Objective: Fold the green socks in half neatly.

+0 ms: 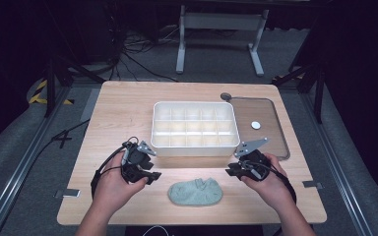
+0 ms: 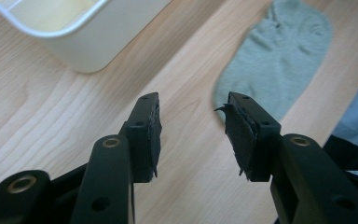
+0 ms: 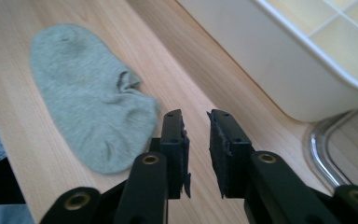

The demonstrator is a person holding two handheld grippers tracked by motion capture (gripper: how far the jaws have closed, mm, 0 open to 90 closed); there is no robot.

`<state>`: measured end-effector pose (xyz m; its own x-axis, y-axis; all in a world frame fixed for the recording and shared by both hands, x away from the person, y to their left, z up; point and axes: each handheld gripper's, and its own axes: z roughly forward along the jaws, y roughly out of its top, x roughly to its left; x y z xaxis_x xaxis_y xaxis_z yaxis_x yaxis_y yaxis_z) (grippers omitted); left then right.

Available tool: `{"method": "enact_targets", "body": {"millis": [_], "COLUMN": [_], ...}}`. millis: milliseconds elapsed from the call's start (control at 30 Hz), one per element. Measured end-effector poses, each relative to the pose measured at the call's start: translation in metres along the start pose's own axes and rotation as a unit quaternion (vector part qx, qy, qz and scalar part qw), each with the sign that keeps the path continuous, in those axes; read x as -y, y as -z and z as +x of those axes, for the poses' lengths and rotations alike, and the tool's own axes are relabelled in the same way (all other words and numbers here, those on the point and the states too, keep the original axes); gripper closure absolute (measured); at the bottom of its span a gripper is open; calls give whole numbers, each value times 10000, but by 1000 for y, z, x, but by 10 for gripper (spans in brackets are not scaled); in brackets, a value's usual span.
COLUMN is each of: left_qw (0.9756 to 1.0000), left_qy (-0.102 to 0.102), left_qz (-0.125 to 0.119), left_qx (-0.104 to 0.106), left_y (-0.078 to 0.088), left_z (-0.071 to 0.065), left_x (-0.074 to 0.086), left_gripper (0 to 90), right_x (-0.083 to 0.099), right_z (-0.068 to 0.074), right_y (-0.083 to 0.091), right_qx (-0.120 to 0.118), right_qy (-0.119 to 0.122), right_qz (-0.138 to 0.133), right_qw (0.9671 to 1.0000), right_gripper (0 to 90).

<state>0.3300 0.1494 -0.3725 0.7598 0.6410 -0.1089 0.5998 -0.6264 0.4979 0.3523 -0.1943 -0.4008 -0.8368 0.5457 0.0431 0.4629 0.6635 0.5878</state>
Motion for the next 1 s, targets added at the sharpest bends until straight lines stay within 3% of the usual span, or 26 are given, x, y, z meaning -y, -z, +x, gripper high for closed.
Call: {"method": "enact_targets", "body": {"millis": [167,267,433,533,700,1000], "left_qw": [9998,9997,9994,9994,9985,9969], "left_qy": [-32,-41,-54,-62,170,349], "left_qz": [8,64,60,118,272,497], "left_qx": [193,252,328,333,453,496], "left_y": [-10,-15,-23,-28,-45,-59], "left_z": [-10,-15,-17,-17,-12,-14], "left_x": [-3,-5,-4,-4,1,2], "left_gripper": [584,592,595,593,598,586], "right_x": [-5,-10,-16,-16,-15,-11], "right_z": [17,33,60,70,80,84], "right_y": [-10,-22,-43,-56,-70,-80], "right_qx": [-423,-754,-1109,-1190,-1245,-1213], "right_qy": [155,354,675,810,882,953], "right_qz": [56,125,230,312,306,476], "right_qw": [9990,9964,9913,9891,9878,9869], "right_gripper": [889,894,894,892,892,896]}}
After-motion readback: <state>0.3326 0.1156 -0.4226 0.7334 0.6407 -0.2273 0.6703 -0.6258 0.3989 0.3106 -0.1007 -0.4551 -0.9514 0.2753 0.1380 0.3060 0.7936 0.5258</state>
